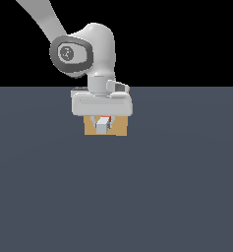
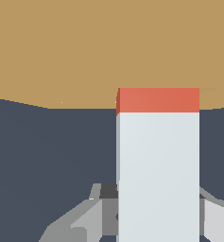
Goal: Insert the peg into the horizontal hole in a box.
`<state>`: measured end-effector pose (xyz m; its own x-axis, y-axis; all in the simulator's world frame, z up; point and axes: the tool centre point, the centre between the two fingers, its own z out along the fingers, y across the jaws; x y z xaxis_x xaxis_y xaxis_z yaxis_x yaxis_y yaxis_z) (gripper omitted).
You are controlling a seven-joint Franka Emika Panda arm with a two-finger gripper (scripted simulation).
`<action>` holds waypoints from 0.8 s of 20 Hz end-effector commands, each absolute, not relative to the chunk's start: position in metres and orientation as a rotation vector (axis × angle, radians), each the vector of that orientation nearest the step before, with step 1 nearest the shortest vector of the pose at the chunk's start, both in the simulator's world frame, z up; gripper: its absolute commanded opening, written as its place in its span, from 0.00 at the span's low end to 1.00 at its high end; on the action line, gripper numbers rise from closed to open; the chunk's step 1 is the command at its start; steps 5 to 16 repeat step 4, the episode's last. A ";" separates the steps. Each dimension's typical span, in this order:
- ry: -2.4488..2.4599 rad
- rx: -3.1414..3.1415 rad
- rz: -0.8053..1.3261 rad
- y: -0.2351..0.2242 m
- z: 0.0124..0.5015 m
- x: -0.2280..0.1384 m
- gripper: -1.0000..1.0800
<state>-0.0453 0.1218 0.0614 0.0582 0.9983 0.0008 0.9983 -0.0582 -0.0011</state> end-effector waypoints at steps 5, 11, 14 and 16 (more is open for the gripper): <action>-2.153 -2.288 -0.002 0.131 0.062 -0.042 0.00; -2.153 -2.288 -0.002 0.131 0.062 -0.042 0.00; -2.153 -2.288 -0.002 0.131 0.062 -0.042 0.00; -2.153 -2.288 -0.002 0.131 0.062 -0.042 0.00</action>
